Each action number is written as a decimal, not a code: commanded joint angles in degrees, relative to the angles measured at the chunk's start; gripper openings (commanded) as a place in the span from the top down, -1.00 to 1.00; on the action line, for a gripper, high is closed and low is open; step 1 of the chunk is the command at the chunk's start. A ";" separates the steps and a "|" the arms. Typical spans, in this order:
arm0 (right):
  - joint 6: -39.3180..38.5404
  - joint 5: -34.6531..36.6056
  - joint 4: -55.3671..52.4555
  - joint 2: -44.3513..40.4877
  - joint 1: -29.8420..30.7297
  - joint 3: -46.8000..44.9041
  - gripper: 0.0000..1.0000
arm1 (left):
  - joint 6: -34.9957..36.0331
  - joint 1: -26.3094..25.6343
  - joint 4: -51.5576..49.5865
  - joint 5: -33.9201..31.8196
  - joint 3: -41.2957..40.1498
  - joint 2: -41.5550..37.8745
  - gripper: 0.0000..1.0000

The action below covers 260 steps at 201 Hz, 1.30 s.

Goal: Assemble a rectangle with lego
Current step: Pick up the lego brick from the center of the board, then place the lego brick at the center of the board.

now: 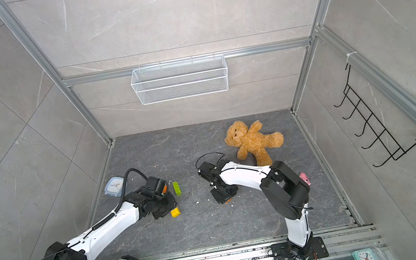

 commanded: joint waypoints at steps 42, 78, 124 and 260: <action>1.68 0.28 1.72 -8.78 -3.07 -5.01 0.38 | -10.32 -8.06 2.81 -5.29 17.93 20.85 0.87; 0.80 0.71 2.26 -10.74 -3.45 -7.97 0.38 | -10.32 -8.33 3.39 -4.21 22.97 28.49 0.87; 0.63 -0.45 3.69 -12.40 -3.41 -11.33 0.38 | -14.11 -11.04 2.74 -3.75 24.52 32.76 0.82; 0.96 -1.01 12.53 -6.66 9.95 -11.56 0.23 | -8.08 -3.34 0.40 -10.95 12.69 7.29 -0.11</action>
